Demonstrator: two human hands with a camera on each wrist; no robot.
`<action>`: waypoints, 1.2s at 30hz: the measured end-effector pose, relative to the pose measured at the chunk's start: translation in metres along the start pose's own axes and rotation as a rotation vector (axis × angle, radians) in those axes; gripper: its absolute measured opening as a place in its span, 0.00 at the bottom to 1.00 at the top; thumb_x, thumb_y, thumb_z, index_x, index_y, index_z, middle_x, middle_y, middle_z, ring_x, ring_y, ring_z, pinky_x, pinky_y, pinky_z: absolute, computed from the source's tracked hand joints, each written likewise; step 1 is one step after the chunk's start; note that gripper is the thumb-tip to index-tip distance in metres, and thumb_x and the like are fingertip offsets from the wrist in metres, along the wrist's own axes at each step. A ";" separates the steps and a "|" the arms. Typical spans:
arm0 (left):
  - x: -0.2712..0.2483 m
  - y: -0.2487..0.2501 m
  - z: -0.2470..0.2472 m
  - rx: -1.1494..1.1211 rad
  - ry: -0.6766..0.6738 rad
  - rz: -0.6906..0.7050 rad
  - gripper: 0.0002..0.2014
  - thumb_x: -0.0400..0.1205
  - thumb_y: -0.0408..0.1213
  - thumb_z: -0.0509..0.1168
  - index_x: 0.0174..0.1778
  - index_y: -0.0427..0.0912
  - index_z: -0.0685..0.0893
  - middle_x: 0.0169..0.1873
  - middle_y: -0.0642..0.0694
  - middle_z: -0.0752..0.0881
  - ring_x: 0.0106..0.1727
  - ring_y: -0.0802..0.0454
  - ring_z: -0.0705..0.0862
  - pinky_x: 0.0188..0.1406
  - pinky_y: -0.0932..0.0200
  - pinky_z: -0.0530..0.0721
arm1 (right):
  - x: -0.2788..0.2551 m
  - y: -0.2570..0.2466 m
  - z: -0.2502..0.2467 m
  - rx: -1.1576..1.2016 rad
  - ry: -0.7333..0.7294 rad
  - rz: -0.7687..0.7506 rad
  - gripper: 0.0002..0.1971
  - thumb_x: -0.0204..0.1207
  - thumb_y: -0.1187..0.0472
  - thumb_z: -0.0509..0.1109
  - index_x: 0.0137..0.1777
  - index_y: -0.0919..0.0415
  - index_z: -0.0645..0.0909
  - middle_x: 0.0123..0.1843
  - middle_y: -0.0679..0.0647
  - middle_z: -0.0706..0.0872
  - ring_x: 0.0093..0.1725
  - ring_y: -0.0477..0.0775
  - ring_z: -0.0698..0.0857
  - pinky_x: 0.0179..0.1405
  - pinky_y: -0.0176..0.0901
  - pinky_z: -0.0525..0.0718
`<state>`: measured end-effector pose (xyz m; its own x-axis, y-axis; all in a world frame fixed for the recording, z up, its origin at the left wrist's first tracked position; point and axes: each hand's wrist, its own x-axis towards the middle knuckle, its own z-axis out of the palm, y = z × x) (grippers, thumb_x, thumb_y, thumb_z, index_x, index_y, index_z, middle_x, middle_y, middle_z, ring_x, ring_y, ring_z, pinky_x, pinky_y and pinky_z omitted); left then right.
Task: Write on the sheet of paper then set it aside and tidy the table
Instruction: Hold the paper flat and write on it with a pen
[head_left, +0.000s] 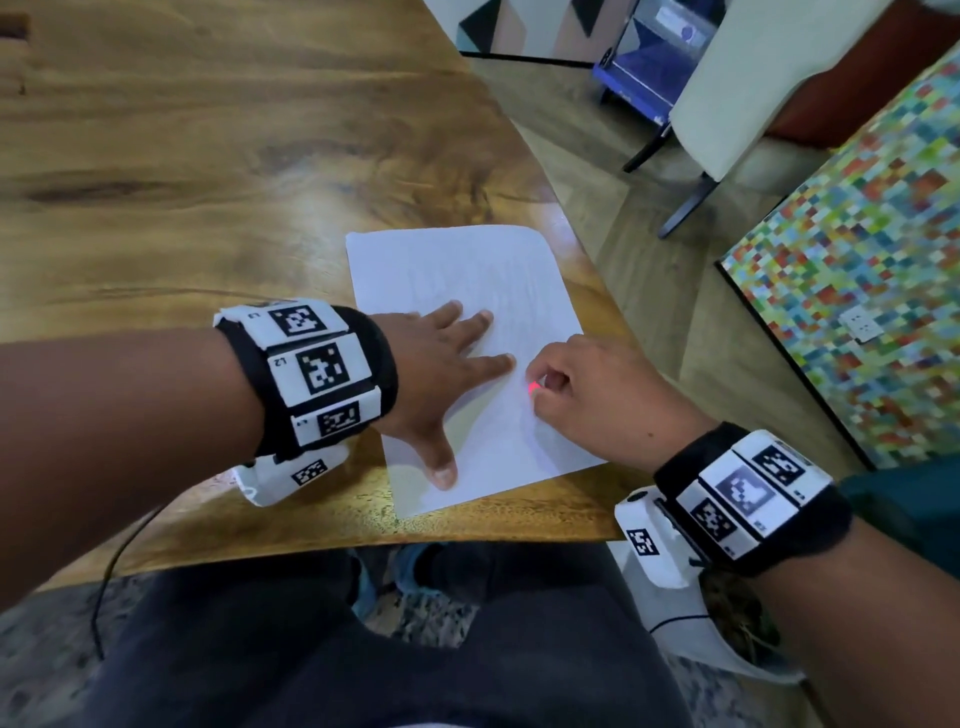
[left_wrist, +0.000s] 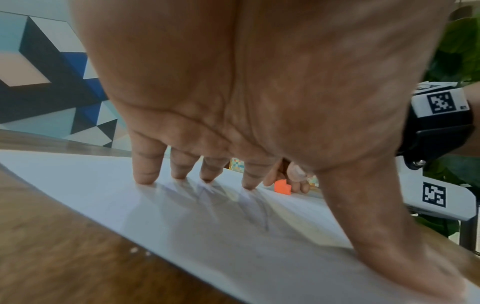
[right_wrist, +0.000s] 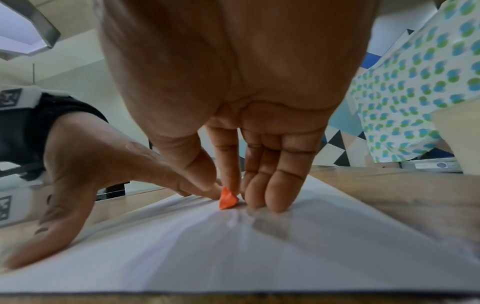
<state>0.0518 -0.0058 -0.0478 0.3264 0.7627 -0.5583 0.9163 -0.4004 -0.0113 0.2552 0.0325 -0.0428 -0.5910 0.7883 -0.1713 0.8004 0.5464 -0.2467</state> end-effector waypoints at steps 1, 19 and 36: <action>0.000 0.000 0.000 0.000 -0.004 -0.001 0.68 0.65 0.77 0.72 0.88 0.60 0.32 0.88 0.42 0.30 0.89 0.37 0.34 0.87 0.34 0.54 | 0.000 0.000 0.001 -0.014 -0.004 -0.002 0.07 0.77 0.52 0.66 0.51 0.47 0.84 0.42 0.44 0.79 0.47 0.46 0.78 0.50 0.42 0.78; -0.002 0.002 -0.001 -0.008 -0.013 -0.018 0.68 0.64 0.77 0.73 0.88 0.61 0.33 0.88 0.43 0.30 0.89 0.38 0.34 0.86 0.33 0.55 | -0.006 -0.016 0.003 -0.114 0.024 -0.042 0.06 0.81 0.56 0.65 0.47 0.50 0.84 0.45 0.50 0.80 0.46 0.54 0.82 0.46 0.53 0.83; -0.001 -0.001 0.005 -0.038 0.003 -0.026 0.67 0.64 0.77 0.72 0.88 0.63 0.33 0.88 0.47 0.29 0.89 0.42 0.32 0.84 0.26 0.53 | -0.025 -0.038 0.012 0.018 -0.092 -0.168 0.06 0.81 0.55 0.64 0.46 0.51 0.83 0.47 0.48 0.80 0.47 0.52 0.81 0.49 0.51 0.82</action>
<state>0.0491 -0.0086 -0.0510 0.3030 0.7742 -0.5557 0.9325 -0.3610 0.0054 0.2381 -0.0116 -0.0400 -0.7233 0.6570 -0.2128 0.6885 0.6620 -0.2962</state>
